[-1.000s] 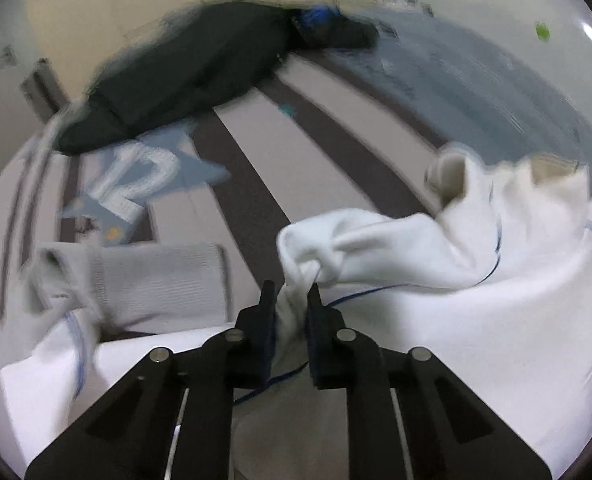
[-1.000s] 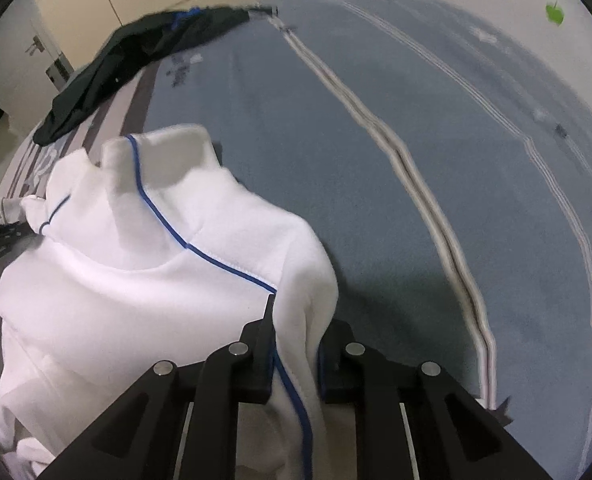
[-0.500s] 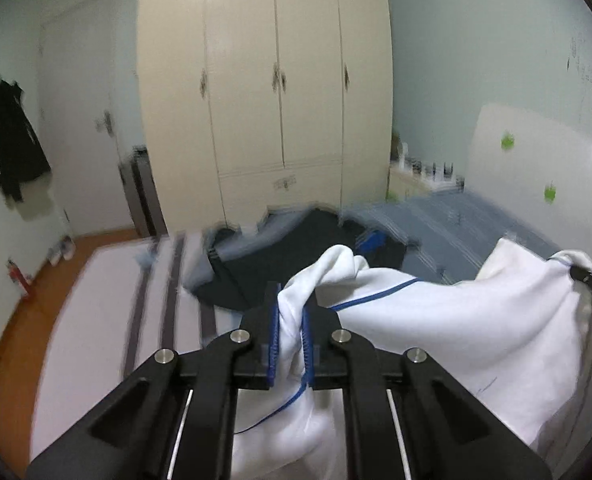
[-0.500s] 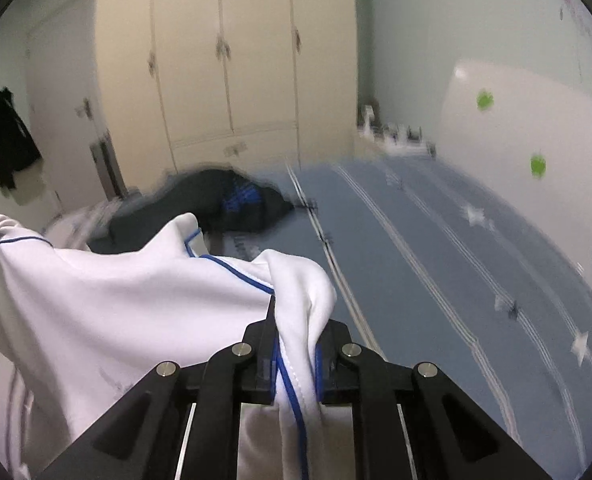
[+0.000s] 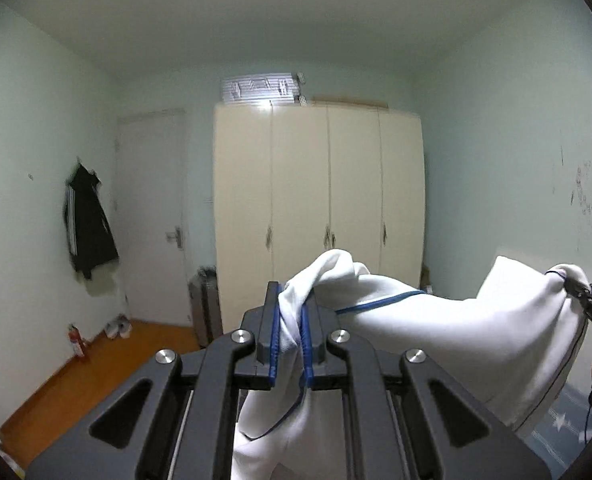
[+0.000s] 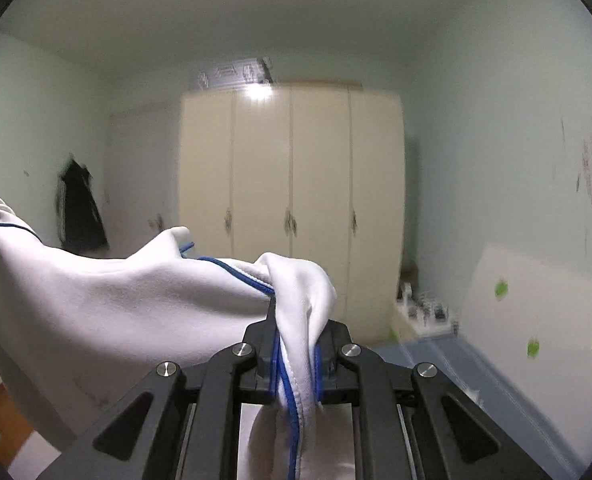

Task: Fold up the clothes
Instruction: 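Lift the white hoodie high with both grippers and shake it out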

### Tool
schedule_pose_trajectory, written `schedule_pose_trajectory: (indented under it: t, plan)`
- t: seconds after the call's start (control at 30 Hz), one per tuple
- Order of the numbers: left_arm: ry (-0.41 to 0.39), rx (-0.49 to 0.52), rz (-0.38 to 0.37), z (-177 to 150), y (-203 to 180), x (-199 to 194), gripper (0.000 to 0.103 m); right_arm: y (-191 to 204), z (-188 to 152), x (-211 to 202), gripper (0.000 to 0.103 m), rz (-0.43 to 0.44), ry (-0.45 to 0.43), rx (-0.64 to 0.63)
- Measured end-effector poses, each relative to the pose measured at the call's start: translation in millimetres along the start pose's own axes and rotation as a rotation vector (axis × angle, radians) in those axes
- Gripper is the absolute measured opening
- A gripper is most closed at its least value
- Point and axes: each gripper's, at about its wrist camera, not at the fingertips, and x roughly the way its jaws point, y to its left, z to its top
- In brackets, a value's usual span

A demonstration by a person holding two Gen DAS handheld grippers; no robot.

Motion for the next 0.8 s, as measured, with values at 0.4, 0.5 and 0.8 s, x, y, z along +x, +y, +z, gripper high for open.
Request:
schedule_pose_trajectory:
  t: [0.4, 0.5, 0.8]
  plan:
    - [-0.054, -0.060, 0.003, 70.1, -7.7, -155.4, 0.007, -11.0, 99.2, -175.5, 0.011, 0.032, -0.105, -0.022]
    - [-0.037, -0.050, -0.001, 73.5, -11.5, -156.8, 0.007, -12.0, 104.7, -184.3, 0.011, 0.026, -0.076, -0.033]
    - [0.217, -0.083, 0.054, -15.2, -15.3, -34.6, 0.007, -14.5, 23.7, -73.4, 0.011, 0.023, 0.150, -0.020]
